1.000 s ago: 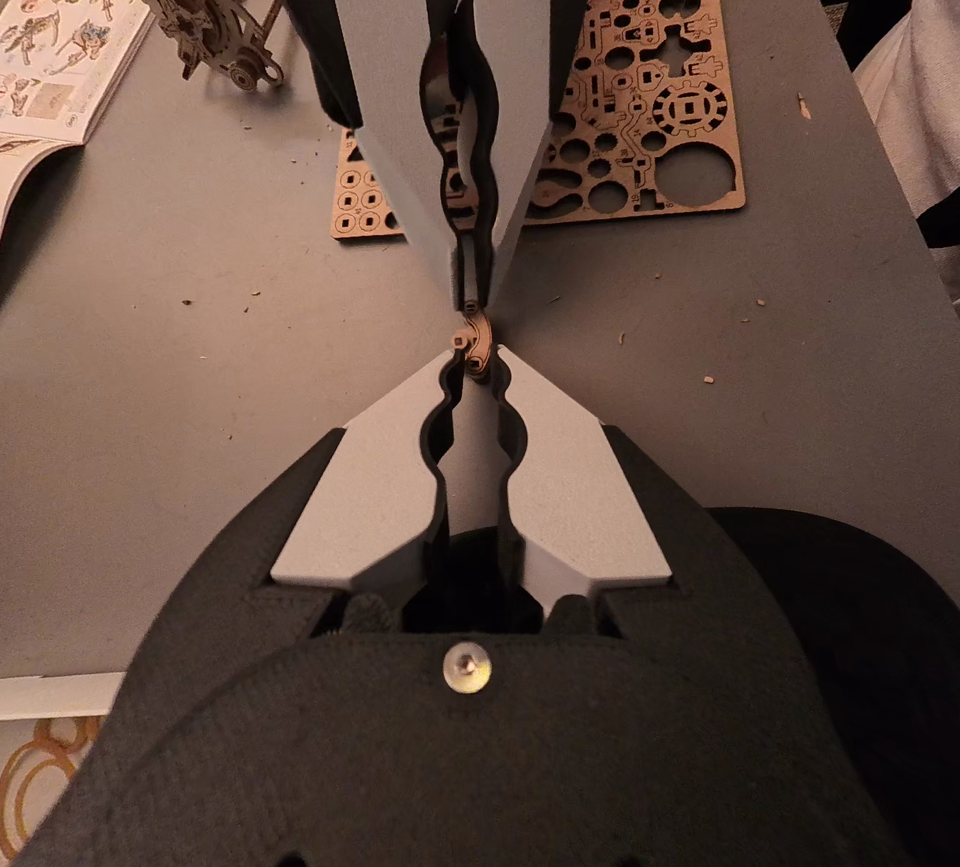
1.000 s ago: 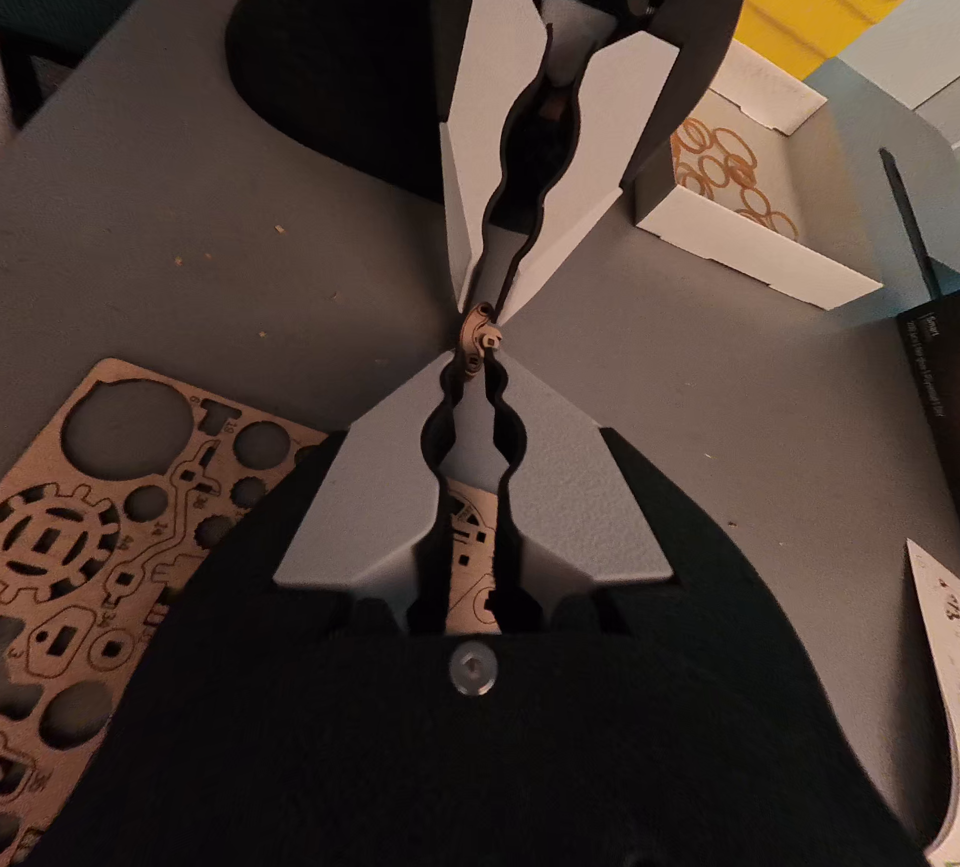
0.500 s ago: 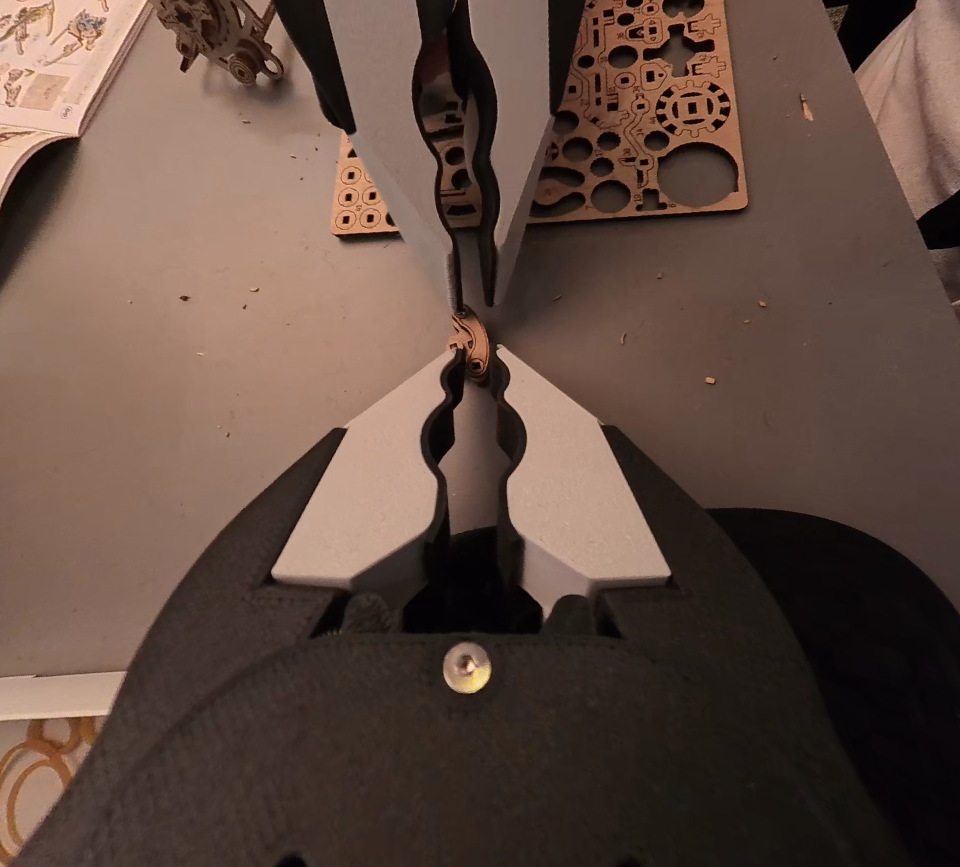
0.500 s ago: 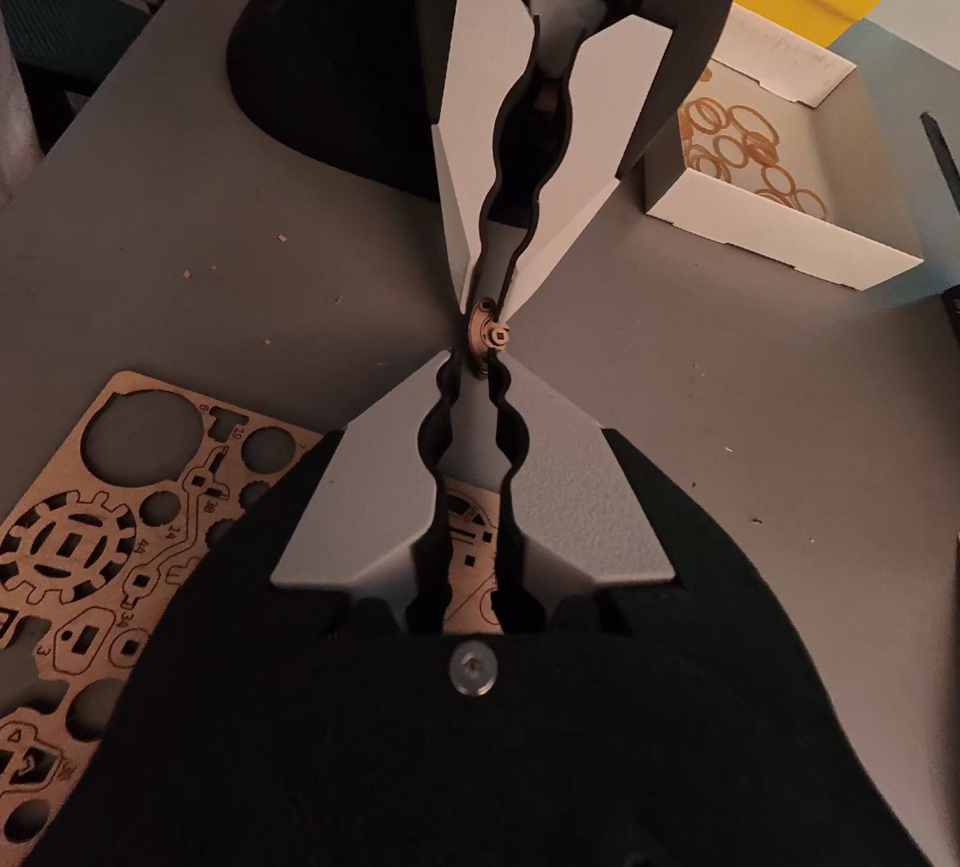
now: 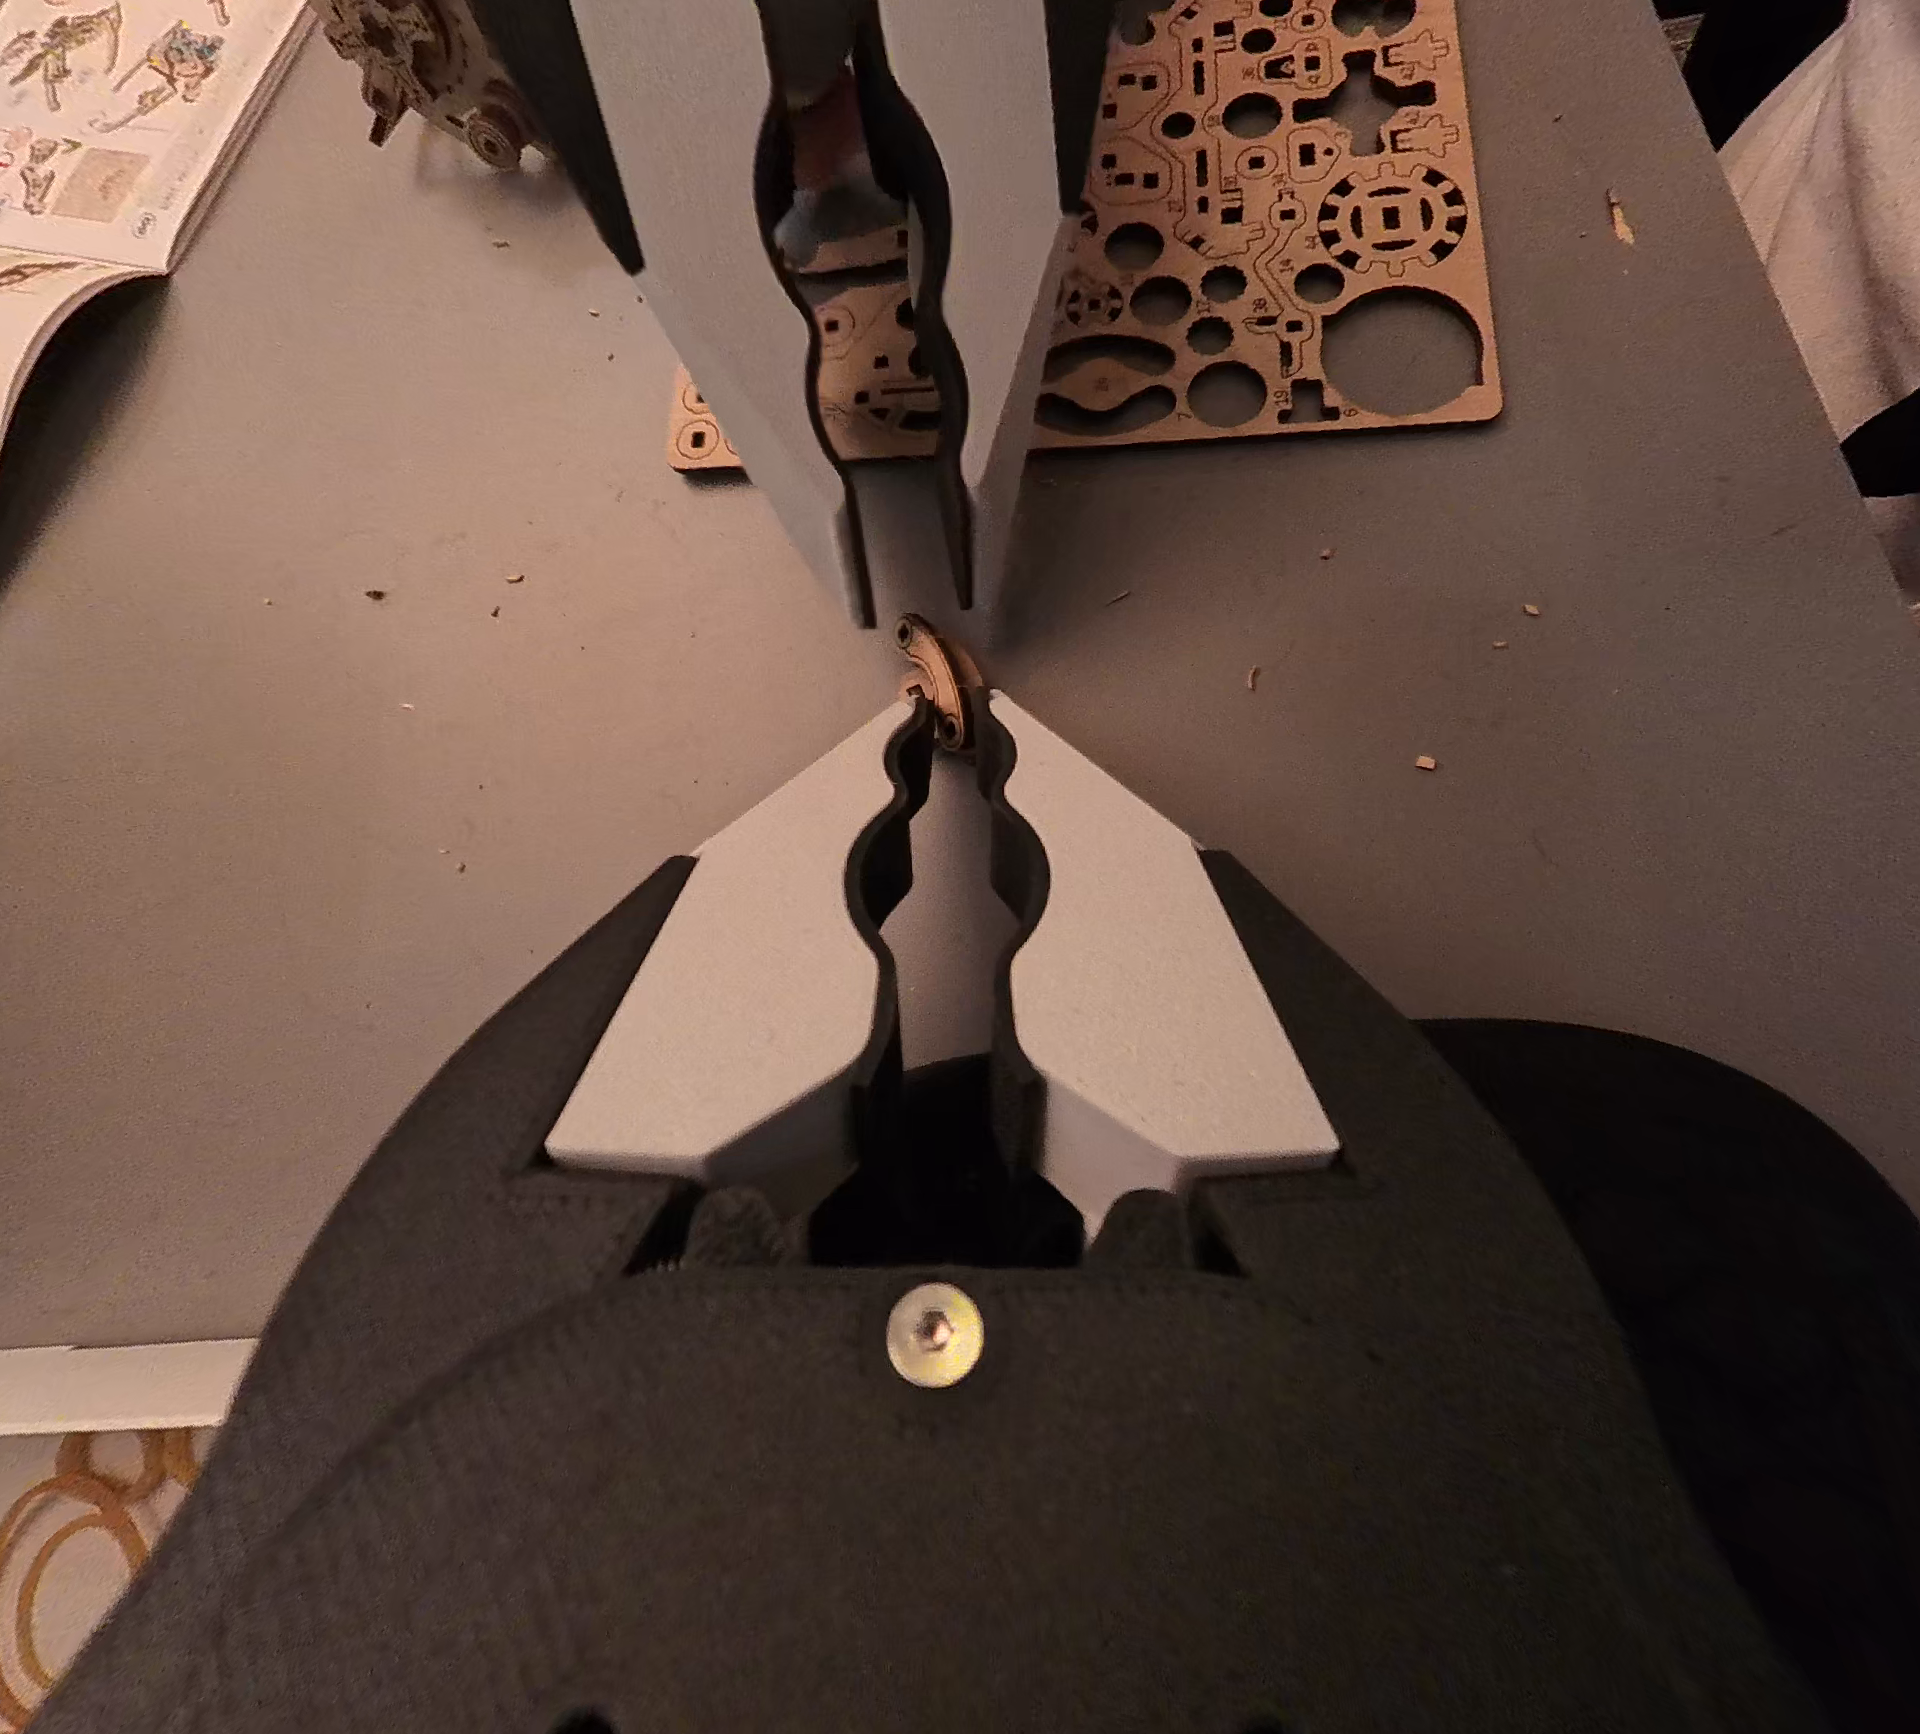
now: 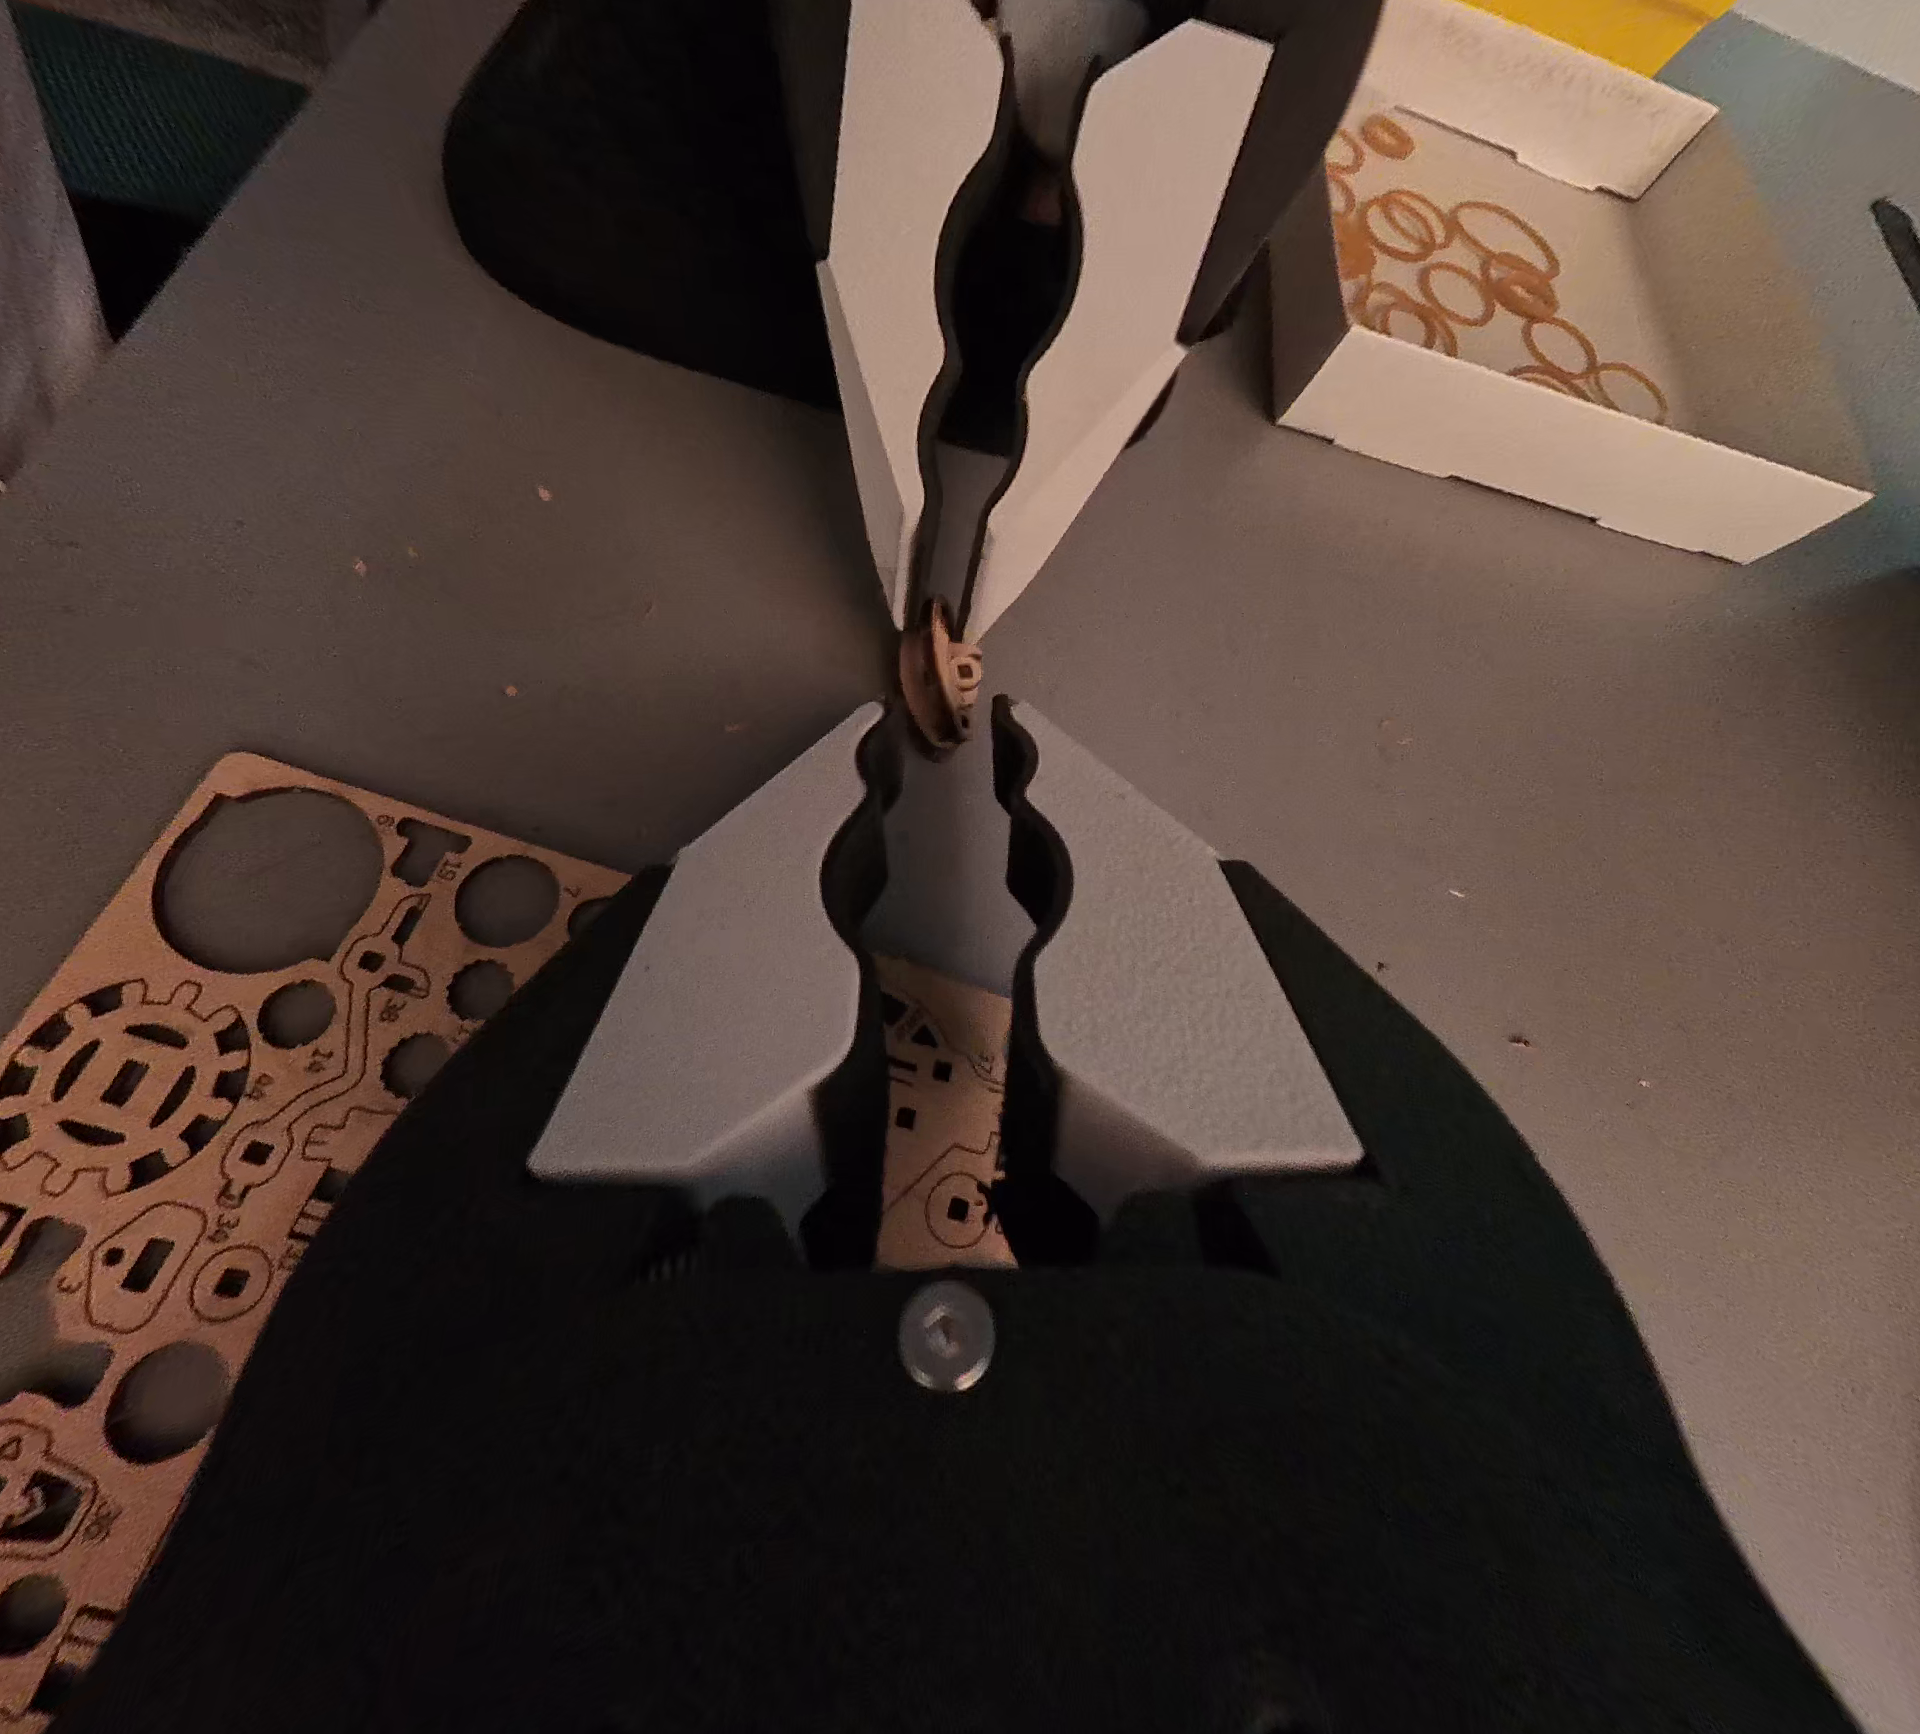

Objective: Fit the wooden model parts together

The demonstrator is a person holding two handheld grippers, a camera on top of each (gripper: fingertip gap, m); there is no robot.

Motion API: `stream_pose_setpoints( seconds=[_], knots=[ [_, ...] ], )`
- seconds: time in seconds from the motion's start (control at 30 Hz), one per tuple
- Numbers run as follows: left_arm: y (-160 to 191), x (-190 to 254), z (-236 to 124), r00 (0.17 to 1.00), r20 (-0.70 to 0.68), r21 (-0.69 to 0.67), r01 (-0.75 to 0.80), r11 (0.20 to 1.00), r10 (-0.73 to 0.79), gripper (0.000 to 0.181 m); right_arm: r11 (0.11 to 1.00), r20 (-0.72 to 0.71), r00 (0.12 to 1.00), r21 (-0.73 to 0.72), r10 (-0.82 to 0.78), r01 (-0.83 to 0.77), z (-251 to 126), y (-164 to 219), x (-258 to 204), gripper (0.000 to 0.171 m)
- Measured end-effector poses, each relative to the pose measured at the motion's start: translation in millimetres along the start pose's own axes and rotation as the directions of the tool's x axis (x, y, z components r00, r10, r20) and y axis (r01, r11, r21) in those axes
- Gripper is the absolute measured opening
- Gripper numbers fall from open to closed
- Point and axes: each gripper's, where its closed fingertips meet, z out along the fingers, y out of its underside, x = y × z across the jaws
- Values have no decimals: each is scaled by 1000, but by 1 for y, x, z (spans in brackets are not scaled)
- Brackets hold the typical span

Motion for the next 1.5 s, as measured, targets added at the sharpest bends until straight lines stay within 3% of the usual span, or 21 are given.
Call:
stream_pose_setpoints(
  seconds=[0.17, 0.4, 0.57, 1.03, 1.5],
  knots=[
    [0, 0, 0, 1000, 8, -2, -13, 1000, 13, 6, 998, 29, 998, 23, 51, -52, -2, -1, 2, 17],
    [0, 1, 0, 999, 23, 2, -46, 999, 46, 5, 1000, 13, 1000, -18, -15, 15, 5, 5, -2, 17],
    [-1, 3, -1, 997, 26, 5, -67, 998, 67, 3, 1000, 30, 999, -12, -21, 22, 6, 3, -6, 8],
    [-3, 3, -3, 991, 73, 24, -114, 993, 112, 6, 971, -63, 969, -13, -241, 240, 0, -4, -12, 4],
    [1, 12, -7, 999, -27, -10, 31, 999, -31, 16, 946, -70, 943, -41, -325, 323, 3, 0, -17, 4]
  ],
)
